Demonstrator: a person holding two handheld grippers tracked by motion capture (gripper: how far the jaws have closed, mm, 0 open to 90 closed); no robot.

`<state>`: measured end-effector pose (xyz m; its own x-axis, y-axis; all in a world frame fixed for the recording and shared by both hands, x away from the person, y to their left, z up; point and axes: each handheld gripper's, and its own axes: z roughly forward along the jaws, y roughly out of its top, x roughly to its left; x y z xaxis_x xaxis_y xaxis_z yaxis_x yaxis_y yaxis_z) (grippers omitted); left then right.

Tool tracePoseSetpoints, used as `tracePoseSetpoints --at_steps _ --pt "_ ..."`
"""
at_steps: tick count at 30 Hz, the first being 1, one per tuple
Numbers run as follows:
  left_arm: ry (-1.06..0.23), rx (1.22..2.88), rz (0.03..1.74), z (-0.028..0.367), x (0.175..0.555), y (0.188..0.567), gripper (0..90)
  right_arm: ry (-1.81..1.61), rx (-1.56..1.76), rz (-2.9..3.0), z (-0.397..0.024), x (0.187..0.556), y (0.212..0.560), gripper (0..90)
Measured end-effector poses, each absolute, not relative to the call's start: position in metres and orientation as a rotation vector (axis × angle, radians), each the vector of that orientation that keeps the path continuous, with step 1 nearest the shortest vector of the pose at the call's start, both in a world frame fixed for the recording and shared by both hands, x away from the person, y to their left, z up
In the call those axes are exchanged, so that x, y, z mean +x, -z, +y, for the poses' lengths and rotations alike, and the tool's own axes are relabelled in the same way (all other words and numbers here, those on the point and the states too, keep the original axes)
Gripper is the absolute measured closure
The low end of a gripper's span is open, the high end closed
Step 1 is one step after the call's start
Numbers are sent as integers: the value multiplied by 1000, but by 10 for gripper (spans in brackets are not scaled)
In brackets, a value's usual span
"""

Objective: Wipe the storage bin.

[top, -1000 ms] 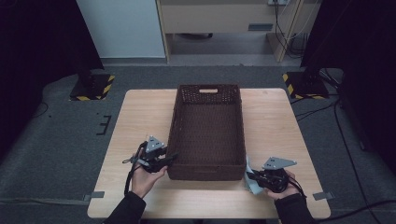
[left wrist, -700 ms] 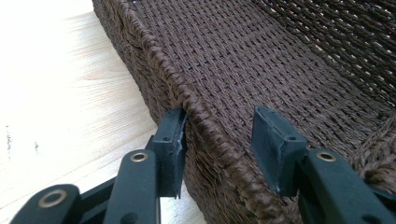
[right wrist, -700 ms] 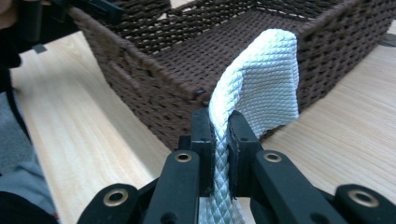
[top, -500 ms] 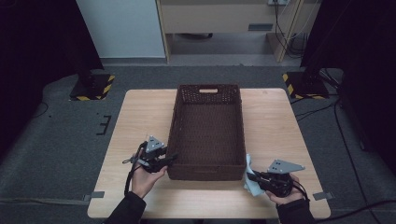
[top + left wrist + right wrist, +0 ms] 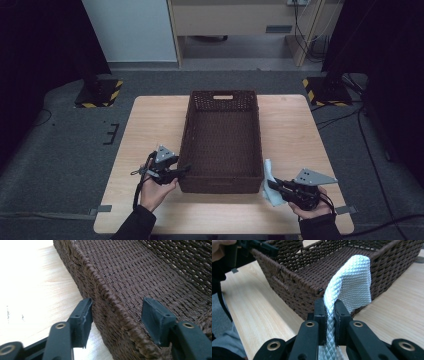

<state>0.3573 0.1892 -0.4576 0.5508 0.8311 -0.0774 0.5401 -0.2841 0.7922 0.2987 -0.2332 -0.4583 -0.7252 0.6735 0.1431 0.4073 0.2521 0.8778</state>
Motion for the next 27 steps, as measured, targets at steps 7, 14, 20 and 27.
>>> tracePoseSetpoints --at_steps 7,14,20,27 --pt "-458 1972 1102 189 358 458 391 -1352 1060 2390 -221 305 485 835" --pt "-454 1970 1104 190 358 458 374 -1219 1133 2482 -216 311 503 835" --pt "-473 1957 1099 191 358 459 334 -1386 1085 2320 -226 303 472 831" --pt "-459 1953 1098 191 359 460 320 -1405 1055 2321 -224 300 468 832"
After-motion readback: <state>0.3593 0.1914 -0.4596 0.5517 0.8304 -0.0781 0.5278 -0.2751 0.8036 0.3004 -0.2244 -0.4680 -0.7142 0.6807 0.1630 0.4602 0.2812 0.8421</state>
